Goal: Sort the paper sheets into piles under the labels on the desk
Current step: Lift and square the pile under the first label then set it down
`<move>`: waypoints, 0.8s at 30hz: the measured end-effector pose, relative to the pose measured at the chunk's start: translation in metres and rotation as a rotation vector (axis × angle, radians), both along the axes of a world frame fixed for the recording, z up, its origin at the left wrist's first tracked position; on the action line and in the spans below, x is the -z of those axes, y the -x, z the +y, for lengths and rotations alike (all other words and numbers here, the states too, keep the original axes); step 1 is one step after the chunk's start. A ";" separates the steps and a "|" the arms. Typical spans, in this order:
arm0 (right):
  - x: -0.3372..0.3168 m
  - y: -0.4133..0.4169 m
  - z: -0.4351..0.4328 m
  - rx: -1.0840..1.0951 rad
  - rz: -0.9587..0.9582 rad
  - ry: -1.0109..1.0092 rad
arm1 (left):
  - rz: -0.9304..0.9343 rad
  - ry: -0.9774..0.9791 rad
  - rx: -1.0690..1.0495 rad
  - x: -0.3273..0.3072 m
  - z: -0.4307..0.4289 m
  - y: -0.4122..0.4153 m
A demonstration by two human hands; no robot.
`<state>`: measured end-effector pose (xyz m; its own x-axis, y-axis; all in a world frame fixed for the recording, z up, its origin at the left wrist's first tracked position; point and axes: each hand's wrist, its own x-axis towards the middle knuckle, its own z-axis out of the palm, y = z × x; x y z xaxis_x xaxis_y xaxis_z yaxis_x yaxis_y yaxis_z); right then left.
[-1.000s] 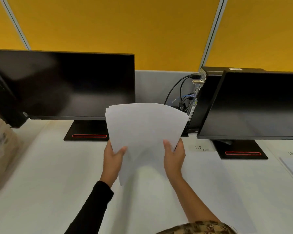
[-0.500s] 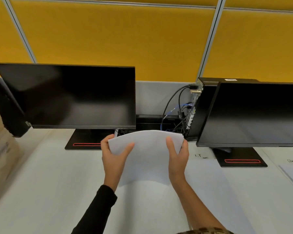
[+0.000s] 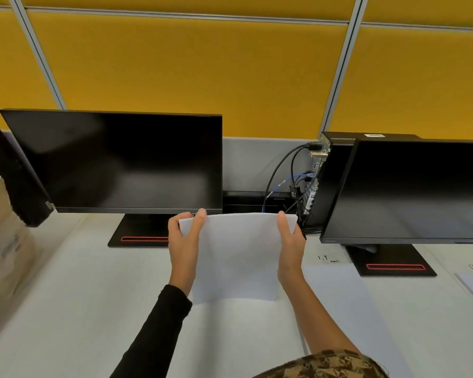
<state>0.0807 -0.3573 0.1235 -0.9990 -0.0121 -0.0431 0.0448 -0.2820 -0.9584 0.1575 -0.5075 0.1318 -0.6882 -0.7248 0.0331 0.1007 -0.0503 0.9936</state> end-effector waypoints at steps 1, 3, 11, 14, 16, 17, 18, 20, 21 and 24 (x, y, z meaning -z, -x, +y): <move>0.003 0.000 0.001 -0.034 0.000 -0.024 | 0.012 0.024 0.060 0.002 -0.003 -0.002; 0.006 -0.002 0.003 -0.034 0.015 -0.043 | 0.000 0.066 0.140 0.005 -0.006 -0.005; 0.007 -0.009 0.002 0.140 0.053 -0.026 | 0.036 0.051 0.147 0.004 0.000 -0.004; 0.012 -0.014 0.003 0.107 -0.017 -0.012 | -0.039 0.002 0.235 0.017 0.001 -0.009; 0.011 -0.014 0.002 0.100 -0.022 -0.020 | -0.054 -0.014 0.244 0.019 0.002 -0.011; 0.009 -0.013 0.002 0.096 -0.013 -0.025 | -0.047 -0.021 0.239 0.018 0.002 -0.010; 0.006 -0.012 0.002 0.092 -0.001 -0.028 | -0.038 -0.026 0.230 0.017 0.001 -0.010; 0.002 -0.010 0.001 0.108 0.035 -0.058 | -0.030 -0.021 0.218 0.015 -0.002 -0.009; -0.001 -0.012 -0.001 0.145 0.091 -0.105 | -0.034 -0.017 0.219 0.014 -0.002 -0.009; -0.006 -0.022 -0.003 0.386 0.534 -0.462 | -0.043 -0.014 0.224 0.014 -0.001 -0.009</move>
